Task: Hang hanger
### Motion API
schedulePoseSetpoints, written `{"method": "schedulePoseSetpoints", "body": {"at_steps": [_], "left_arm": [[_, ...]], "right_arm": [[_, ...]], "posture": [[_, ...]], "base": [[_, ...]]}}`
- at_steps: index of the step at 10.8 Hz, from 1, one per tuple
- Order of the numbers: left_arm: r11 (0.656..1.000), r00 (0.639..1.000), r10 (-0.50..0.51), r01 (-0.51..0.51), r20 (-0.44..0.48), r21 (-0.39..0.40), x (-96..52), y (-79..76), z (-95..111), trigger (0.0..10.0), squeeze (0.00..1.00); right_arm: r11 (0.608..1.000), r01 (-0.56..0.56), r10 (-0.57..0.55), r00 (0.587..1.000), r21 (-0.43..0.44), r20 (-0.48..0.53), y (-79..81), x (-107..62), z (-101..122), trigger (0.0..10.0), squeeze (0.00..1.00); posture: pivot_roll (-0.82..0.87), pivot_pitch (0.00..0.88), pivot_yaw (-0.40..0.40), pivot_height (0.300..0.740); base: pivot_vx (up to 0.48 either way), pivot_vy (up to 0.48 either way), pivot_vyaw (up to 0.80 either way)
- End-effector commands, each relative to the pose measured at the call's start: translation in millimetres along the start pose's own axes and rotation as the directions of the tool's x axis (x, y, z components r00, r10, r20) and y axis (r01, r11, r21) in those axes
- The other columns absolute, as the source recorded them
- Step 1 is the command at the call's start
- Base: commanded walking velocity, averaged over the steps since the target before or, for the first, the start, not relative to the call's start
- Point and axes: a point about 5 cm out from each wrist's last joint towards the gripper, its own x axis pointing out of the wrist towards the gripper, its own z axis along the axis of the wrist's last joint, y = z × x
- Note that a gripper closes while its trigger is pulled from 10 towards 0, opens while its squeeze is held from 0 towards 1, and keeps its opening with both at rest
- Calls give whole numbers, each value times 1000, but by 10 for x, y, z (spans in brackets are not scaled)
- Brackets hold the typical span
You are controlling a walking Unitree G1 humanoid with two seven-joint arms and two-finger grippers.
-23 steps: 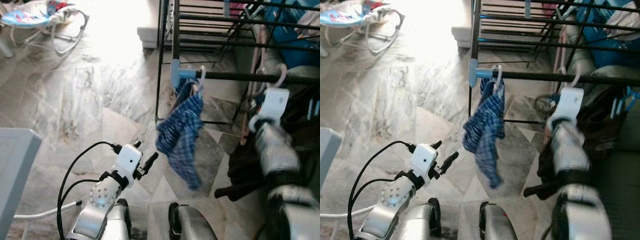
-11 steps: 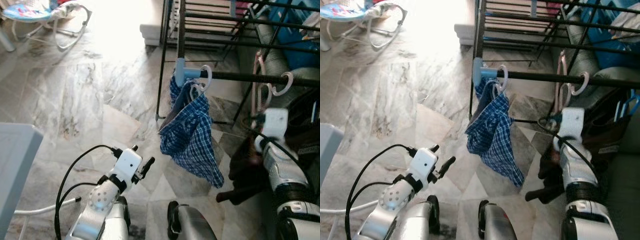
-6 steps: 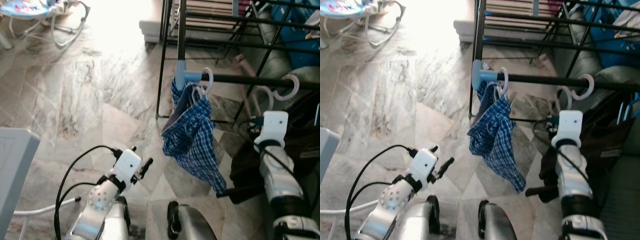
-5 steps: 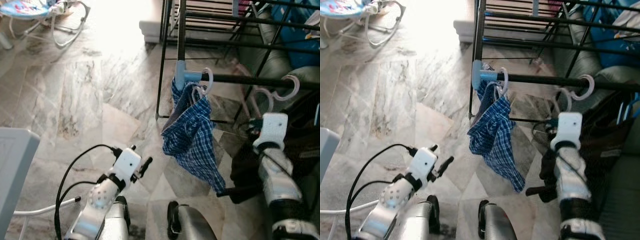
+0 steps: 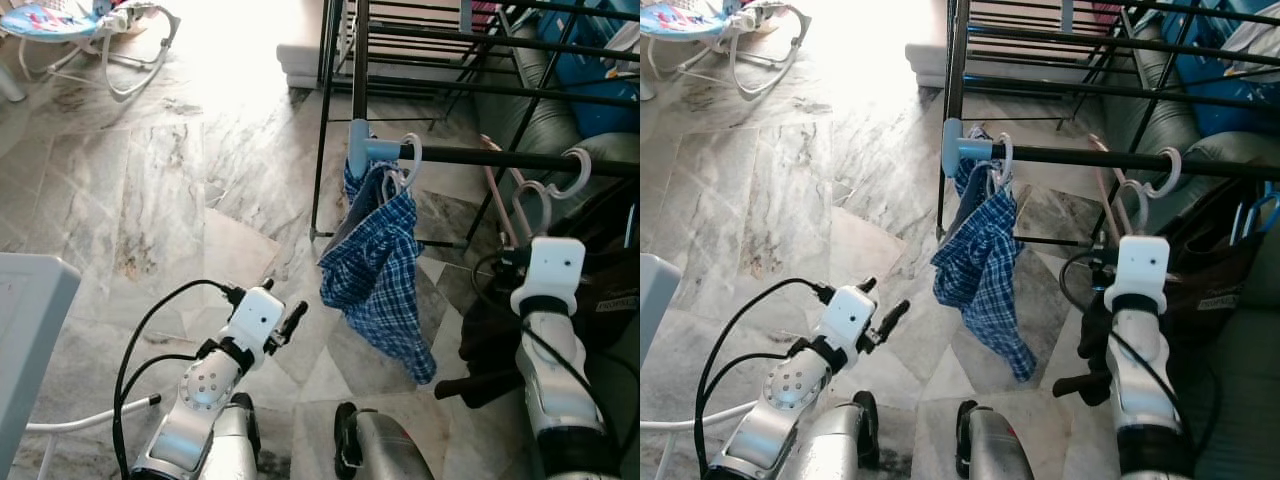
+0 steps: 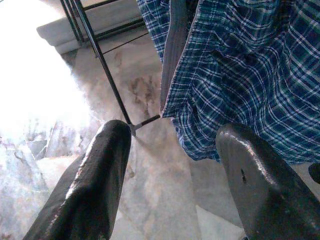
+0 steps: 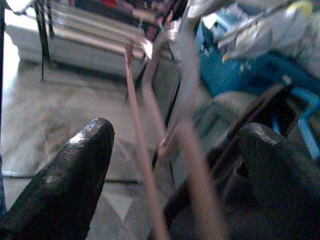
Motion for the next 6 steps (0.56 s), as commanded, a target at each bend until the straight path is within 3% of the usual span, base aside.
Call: {"method": "schedulePoseSetpoints", "body": {"at_steps": [1, 3, 6], "left_arm": [[1000, 1000, 2, -2, -18, -6, -32, -27, -60, 10000, 0], [1000, 1000, -2, 1, -18, -3, -47, -41, -70, 10000, 0], [1000, 1000, 3, -3, -27, 4, -62, -14, -87, 10000, 0]], "right_arm": [[1000, -4, 4, 999, -4, 32, -17, -17, 50, 10000, 1000], [999, -41, 42, 998, -10, 56, 19, -15, 106, 10000, 1000], [997, -72, 73, 997, -20, 37, 121, -53, 65, 10000, 1000]], "posture": [[-1, 207, -51, 740], [-2, 210, -49, 740], [3, 215, -46, 740]], "base": [[0, 0, 0], [0, 0, 0], [-275, 0, 0]]}}
